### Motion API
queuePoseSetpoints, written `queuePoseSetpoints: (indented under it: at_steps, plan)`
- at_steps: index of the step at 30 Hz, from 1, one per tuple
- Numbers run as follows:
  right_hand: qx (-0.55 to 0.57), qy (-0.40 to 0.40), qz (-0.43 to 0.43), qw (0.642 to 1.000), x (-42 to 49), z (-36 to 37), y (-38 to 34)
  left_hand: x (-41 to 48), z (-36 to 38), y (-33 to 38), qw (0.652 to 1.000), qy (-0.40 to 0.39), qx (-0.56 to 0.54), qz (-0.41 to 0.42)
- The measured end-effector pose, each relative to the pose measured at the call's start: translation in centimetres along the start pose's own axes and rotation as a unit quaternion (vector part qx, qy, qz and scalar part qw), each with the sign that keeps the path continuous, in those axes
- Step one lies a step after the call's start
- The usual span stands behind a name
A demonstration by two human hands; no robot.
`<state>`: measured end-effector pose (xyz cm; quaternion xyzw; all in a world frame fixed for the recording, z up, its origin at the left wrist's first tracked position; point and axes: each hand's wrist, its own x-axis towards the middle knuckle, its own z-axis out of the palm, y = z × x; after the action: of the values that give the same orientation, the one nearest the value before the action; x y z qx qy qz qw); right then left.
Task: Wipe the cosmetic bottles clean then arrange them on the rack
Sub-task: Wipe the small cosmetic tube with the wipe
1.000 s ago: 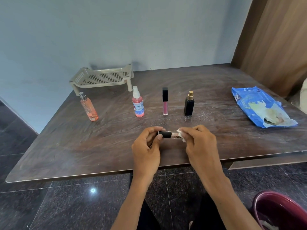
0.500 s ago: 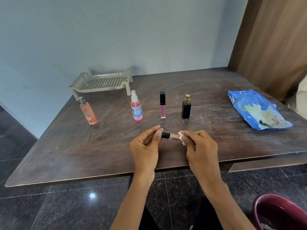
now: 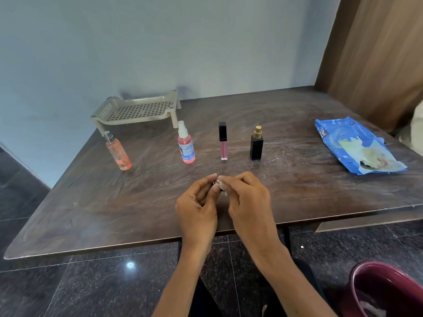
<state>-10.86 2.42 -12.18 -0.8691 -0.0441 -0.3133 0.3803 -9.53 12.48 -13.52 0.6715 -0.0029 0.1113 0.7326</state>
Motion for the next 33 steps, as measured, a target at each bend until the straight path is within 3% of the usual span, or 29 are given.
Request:
queuePoseSetpoints:
  at_steps: [9, 17, 22, 27, 33]
  plan:
    - [-0.058, 0.024, 0.088, 0.994, 0.3, -3.3, 3.8, 0.1, 0.2, 0.1, 1.0, 0.001, 0.0, 0.002]
    - [-0.041, -0.025, 0.016, 0.999, 0.8, 0.4, 0.1, 0.0, -0.1, 0.1, 1.0, -0.005, -0.003, 0.015]
    - [-0.024, -0.008, 0.019, 1.0, 0.3, -0.9, 1.3, 0.1, -0.1, -0.1, 1.0, 0.0, -0.008, 0.01]
    - [-0.052, 0.016, 0.082, 0.995, -0.1, -3.5, 4.1, 0.2, 0.2, -0.2, 1.0, 0.001, -0.015, 0.011]
    - [-0.046, 0.027, 0.058, 0.997, -0.5, -3.0, 4.4, 0.2, 0.0, 0.1, 1.0, -0.005, -0.025, 0.004]
